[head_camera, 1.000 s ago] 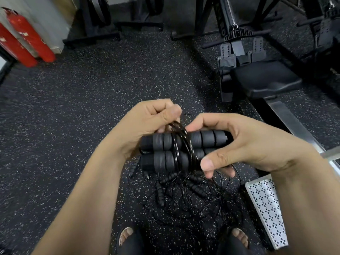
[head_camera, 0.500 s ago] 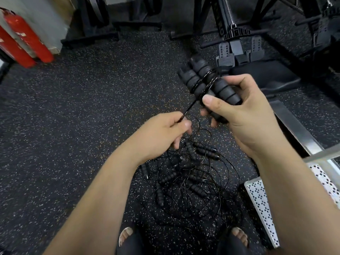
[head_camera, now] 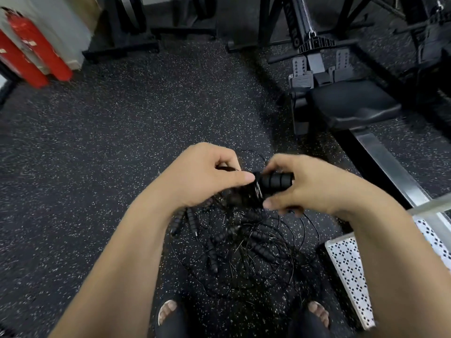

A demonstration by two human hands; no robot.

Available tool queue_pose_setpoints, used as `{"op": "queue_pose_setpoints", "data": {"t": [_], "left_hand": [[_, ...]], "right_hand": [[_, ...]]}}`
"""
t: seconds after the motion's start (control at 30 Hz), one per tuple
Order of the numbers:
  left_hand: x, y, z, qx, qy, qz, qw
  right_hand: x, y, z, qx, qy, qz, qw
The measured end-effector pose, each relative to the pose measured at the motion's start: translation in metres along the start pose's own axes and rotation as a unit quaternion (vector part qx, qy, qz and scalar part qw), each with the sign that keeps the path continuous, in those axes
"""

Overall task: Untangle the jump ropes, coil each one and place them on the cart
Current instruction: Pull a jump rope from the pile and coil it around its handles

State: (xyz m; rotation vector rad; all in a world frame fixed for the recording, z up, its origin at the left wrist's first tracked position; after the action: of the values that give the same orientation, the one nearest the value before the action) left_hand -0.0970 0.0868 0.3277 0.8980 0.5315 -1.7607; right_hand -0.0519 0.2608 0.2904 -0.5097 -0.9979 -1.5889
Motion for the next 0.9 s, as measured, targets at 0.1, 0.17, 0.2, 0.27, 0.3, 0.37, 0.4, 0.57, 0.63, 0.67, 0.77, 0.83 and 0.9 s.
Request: {"op": "queue_pose_setpoints", "data": {"t": [0.1,0.17,0.2,0.27,0.3,0.37,0.4,0.57,0.63,0.67,0.77,0.83,0.9], "left_hand": [[-0.004,0.004,-0.002,0.034,0.069,-0.013,0.997],[-0.007,0.006,-0.005,0.057,0.112,-0.023,0.992],[-0.008,0.007,-0.005,0.062,0.132,-0.027,0.989],[-0.007,0.006,-0.004,0.054,0.190,-0.026,0.980],[-0.003,0.004,-0.003,0.053,0.214,-0.020,0.975],[-0.001,0.002,-0.003,0.058,0.240,-0.007,0.969],[-0.004,0.001,-0.003,0.056,0.246,-0.003,0.968],[0.012,-0.002,-0.001,-0.053,0.260,0.050,0.963],[0.007,0.000,-0.016,-0.004,0.218,0.042,0.975],[0.007,0.000,-0.020,0.009,0.201,0.058,0.978],[0.004,-0.003,-0.025,0.012,0.133,0.052,0.990],[0.005,-0.002,-0.028,0.019,0.091,0.055,0.994],[0.009,-0.002,-0.028,0.020,0.050,0.060,0.997]], "right_hand": [[0.013,0.021,-0.015,0.141,-0.059,0.011,0.988],[0.022,0.033,-0.017,0.195,-0.090,0.024,0.976],[0.027,0.038,-0.016,0.209,-0.112,0.030,0.971],[0.036,0.043,-0.012,0.217,-0.172,0.048,0.960],[0.041,0.043,-0.010,0.213,-0.206,0.062,0.953],[0.048,0.042,-0.005,0.200,-0.266,0.093,0.938],[0.051,0.041,-0.004,0.193,-0.292,0.104,0.931],[0.059,0.030,0.012,0.113,-0.414,0.129,0.894],[0.057,0.023,0.022,0.051,-0.447,0.133,0.883],[0.056,0.020,0.026,0.020,-0.462,0.133,0.877],[0.050,0.012,0.038,-0.067,-0.480,0.130,0.865],[0.042,0.009,0.045,-0.135,-0.470,0.125,0.863],[0.036,0.008,0.051,-0.209,-0.439,0.125,0.865]]}}
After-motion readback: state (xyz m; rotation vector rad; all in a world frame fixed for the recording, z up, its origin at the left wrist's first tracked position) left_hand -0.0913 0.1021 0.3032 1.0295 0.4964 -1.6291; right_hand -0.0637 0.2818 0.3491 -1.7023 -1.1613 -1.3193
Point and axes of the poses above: each hand's wrist, its own y-axis away from the middle knuckle, its own z-axis out of the back of the hand, x = y × z, the point moved 9 cm from there along -y, towards the middle knuckle, and after that the axes turned 13 degrees about -x, right-handed, at the moved point
